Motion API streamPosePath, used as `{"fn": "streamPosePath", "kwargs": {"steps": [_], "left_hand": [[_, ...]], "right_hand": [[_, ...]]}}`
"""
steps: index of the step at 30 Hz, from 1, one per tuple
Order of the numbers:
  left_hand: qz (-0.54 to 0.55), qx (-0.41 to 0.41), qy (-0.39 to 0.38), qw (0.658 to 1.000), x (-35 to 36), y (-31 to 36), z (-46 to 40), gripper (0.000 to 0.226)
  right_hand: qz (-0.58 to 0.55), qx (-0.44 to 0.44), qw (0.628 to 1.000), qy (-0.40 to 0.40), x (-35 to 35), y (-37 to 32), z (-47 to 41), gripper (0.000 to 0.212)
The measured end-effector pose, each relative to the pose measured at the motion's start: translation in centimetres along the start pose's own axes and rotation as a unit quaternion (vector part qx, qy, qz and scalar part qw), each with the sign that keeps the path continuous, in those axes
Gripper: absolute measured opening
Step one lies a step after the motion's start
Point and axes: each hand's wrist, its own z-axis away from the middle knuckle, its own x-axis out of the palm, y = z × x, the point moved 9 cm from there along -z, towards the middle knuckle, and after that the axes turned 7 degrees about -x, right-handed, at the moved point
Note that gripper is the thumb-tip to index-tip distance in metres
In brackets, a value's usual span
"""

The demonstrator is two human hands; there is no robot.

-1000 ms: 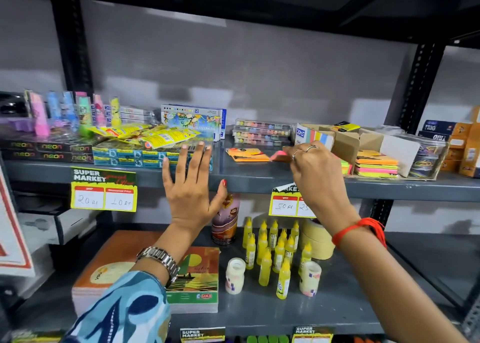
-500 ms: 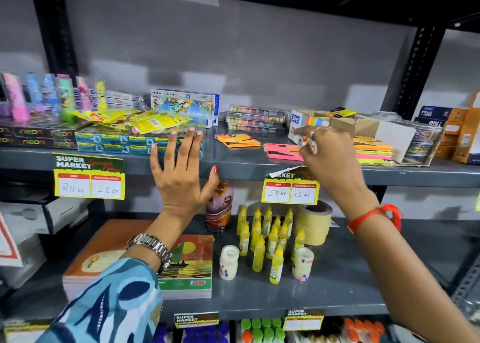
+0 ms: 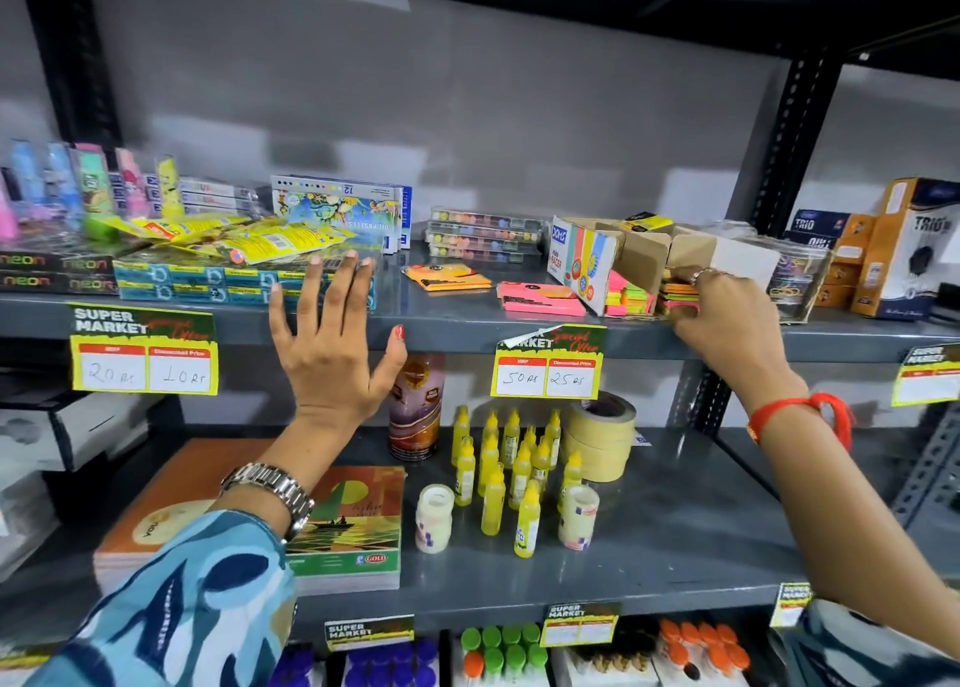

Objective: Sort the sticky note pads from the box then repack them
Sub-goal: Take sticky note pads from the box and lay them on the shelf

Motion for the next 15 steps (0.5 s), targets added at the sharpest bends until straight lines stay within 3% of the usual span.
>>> {"fn": "streamPosePath", "kwargs": {"steps": [7, 11, 15], "left_hand": [[0.001, 0.000, -0.021, 1.000, 0.1, 0.0, -0.1, 0.062], [0.002, 0.003, -0.028, 1.000, 0.0, 0.0, -0.1, 0.062], [-0.001, 0.007, -0.025, 1.000, -0.1, 0.0, -0.1, 0.062]], "right_hand": [[0.055, 0.007, 0.996, 0.063, -1.6, 0.4, 0.3, 0.014], [-0.026, 0.051, 0.975, 0.215, -4.9, -0.2, 1.7, 0.020], [-0.092, -0.093, 0.917, 0.376, -8.9, -6.5, 3.5, 0.023]]}}
